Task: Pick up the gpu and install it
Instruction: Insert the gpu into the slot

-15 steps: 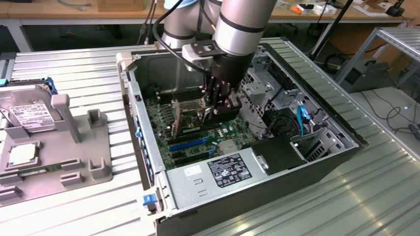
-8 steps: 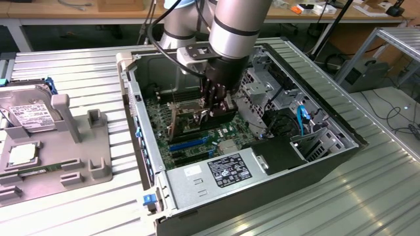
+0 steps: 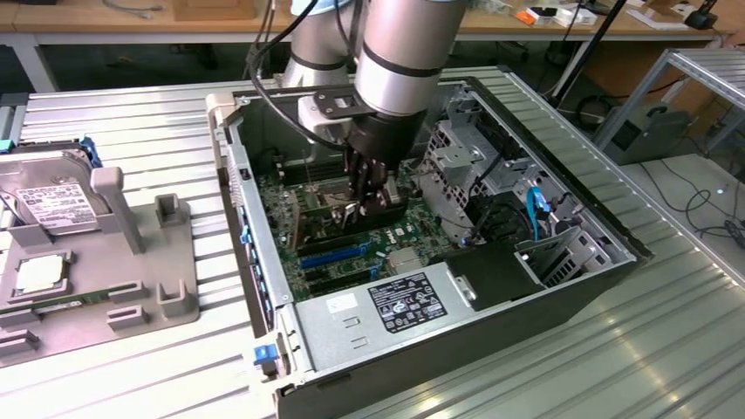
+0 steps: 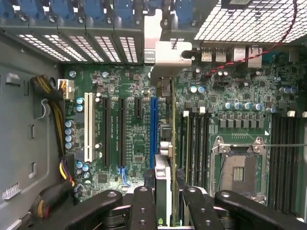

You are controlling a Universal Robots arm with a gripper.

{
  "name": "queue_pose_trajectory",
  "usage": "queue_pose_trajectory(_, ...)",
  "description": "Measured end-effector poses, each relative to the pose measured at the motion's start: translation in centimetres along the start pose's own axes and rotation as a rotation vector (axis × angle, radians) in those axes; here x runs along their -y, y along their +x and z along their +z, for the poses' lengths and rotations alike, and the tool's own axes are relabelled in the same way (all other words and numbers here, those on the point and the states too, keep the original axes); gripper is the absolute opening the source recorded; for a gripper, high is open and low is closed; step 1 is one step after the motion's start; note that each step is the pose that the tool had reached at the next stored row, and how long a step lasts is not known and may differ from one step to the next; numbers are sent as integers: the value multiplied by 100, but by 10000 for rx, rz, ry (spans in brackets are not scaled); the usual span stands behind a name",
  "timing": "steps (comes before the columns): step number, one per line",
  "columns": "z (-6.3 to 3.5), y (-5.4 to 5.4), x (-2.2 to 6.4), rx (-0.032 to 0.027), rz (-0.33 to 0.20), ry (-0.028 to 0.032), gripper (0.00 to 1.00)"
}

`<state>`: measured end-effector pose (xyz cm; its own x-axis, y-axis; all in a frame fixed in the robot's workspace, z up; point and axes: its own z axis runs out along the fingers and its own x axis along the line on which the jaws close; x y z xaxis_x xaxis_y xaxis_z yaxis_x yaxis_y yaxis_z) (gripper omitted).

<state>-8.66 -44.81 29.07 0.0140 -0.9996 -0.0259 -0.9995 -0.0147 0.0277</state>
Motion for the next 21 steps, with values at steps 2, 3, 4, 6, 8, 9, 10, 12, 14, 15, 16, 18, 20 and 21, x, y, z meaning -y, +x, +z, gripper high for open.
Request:
queue_pose_trajectory(2, 24, 0, -32, -19, 1, 0, 27)
queue_pose_trajectory(3, 34, 0, -56, -34, 1, 0, 27)
queue_pose_trajectory(4, 42, 0, -86, -51, 2, -2, 27)
queue_pose_trajectory(6, 64, 3, -122, -60, 2, -1, 27)
queue_pose_trajectory(8, 80, 13, -141, -66, -2, 0, 27)
queue_pose_trajectory(9, 83, 15, -147, -68, -4, -1, 27)
queue_pose_trajectory(10, 87, 16, -154, -73, -7, 0, 27)
queue_pose_trajectory(12, 97, 23, -187, -94, -22, -1, 27)
queue_pose_trajectory(14, 113, 37, -219, -133, -52, -3, 27)
queue_pose_trajectory(15, 117, 43, -227, -148, -64, -3, 27)
queue_pose_trajectory(16, 122, 48, -237, -159, -74, -3, 27)
queue_pose_trajectory(18, 133, 50, -271, -162, -78, -4, 27)
queue_pose_trajectory(20, 151, 51, -277, -162, -79, -4, 27)
queue_pose_trajectory(21, 167, 52, -280, -163, -79, -4, 27)
